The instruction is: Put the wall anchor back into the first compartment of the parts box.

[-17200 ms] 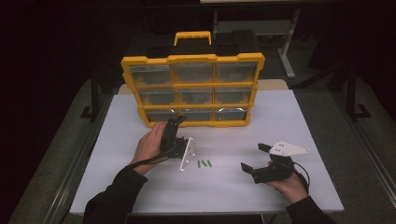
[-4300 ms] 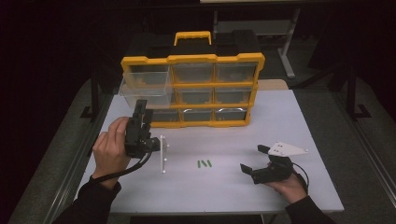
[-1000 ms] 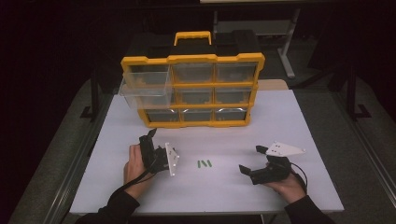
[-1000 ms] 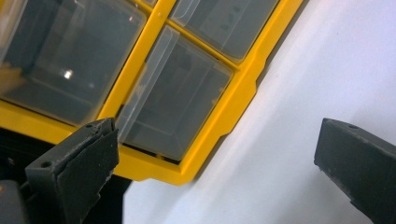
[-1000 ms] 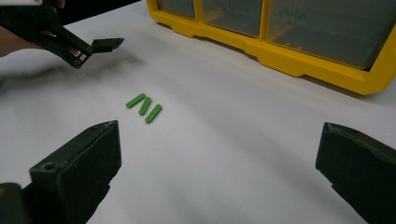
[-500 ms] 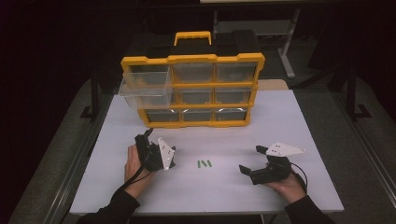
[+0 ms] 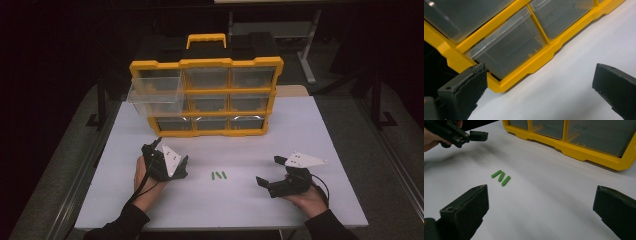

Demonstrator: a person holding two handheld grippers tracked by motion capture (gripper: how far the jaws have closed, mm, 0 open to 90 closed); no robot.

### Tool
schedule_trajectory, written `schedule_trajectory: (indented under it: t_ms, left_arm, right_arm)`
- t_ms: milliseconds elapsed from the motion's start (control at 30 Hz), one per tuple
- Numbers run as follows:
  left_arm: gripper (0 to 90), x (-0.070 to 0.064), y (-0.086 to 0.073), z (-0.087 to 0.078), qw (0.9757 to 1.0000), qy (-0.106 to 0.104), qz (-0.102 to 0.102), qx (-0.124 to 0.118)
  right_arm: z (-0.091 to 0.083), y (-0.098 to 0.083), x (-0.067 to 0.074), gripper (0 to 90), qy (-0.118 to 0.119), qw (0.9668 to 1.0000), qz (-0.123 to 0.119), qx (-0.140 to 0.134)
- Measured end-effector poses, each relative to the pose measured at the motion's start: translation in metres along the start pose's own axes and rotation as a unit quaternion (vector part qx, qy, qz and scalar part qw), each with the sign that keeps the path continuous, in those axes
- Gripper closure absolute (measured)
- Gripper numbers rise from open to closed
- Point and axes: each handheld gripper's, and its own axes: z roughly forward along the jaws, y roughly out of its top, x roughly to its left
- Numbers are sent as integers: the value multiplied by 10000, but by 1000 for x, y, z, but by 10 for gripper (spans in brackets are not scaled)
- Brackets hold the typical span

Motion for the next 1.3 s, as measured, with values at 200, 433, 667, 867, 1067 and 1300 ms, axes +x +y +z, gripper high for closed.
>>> schedule_trajectory:
  t_ms: [200,433,667,867,1067,1300]
  left_arm:
    - [0,6,-1,0,9988,-156,-461,-21]
    - [0,12,-2,0,9953,-292,-918,-96]
    - [0,16,-3,1,9889,-459,-1395,-211]
    - [0,18,-5,2,9835,-650,-1681,-176]
    - [0,19,-6,3,9788,-849,-1856,-189]
    - [0,21,-6,3,9779,-1048,-1796,-240]
  right_arm:
    - [0,0,0,0,4,10000,-3,-3]
    - [0,0,0,0,2,10000,-17,3]
    - [1,0,0,0,0,10000,-24,11]
    - [1,0,0,0,9,10000,-24,13]
    - [1,0,1,0,7,10000,-42,15]
    - [1,0,1,0,3,10000,-37,19]
